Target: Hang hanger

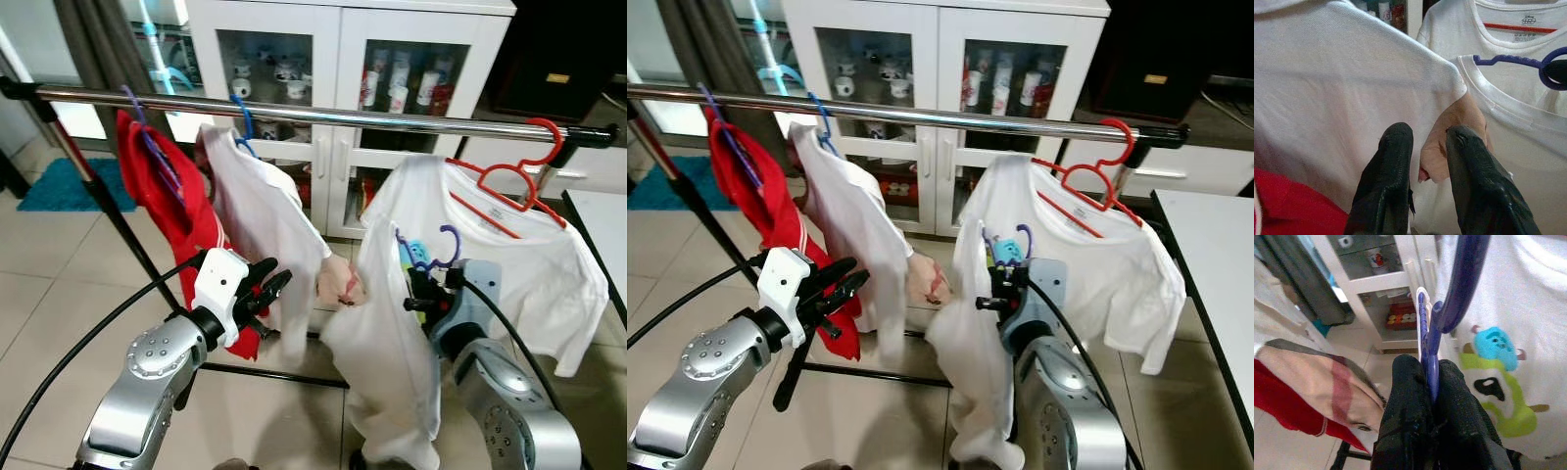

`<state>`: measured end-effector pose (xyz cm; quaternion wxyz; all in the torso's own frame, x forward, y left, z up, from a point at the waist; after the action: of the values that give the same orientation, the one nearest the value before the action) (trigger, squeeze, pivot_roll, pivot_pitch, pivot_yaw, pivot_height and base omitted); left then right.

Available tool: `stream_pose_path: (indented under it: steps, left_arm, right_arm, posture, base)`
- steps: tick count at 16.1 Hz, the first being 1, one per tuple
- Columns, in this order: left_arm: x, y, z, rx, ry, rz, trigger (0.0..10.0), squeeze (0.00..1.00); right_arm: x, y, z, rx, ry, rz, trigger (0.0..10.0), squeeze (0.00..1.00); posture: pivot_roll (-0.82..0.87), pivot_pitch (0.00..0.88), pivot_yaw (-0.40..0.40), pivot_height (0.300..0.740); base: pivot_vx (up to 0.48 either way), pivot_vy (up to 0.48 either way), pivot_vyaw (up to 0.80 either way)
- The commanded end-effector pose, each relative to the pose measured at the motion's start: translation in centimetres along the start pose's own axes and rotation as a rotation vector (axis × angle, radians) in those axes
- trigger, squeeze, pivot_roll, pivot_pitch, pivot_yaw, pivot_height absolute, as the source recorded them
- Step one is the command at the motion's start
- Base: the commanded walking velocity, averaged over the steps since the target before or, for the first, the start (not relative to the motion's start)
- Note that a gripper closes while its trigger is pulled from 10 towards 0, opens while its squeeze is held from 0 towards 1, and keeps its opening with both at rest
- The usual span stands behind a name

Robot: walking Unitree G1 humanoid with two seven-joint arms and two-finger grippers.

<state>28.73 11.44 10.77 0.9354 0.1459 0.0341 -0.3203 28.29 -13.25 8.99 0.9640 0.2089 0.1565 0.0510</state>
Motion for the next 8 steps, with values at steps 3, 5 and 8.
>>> stream_pose_path:
  steps: [3, 5, 8]
  left_arm:
    - [0.2, 0.07, -0.21, -0.002, 0.016, -0.016, 10.0, 0.0]
    - [0.24, 0.05, -0.17, -0.003, 0.014, -0.018, 10.0, 0.0]
    - [0.29, -0.03, -0.11, -0.003, 0.01, -0.022, 10.0, 0.0]
  right_arm:
    - [-0.04, 0.71, 0.62, -0.012, -0.008, 0.037, 10.0, 0.0]
    - [-0.07, 0.69, 0.62, -0.013, -0.007, 0.038, 10.0, 0.0]
    - [0.0, 0.89, 0.42, -0.014, 0.012, 0.049, 10.0, 0.0]
  posture:
    - [-0.04, 0.065, 0.028, 0.74]
    - [-0.04, 0.064, 0.028, 0.74]
    - [-0.04, 0.062, 0.028, 0.74]
  base:
    - [-0.247, 0.0, -0.53]
    - [-0.246, 0.0, -0.8]
    - [-0.245, 0.0, 0.0]
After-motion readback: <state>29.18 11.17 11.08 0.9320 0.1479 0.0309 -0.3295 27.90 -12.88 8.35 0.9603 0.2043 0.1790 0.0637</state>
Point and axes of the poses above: a point about 5 cm out from each wrist's last joint towards the gripper, its own x axis pointing out of the wrist towards the gripper, its own z axis along the axis of the wrist's last joint, y = z × x, the point moved 5 cm from there along x, pointing out of the wrist towards the gripper, and after that the axes turned 11 degrees about x, right-handed, at the moved point
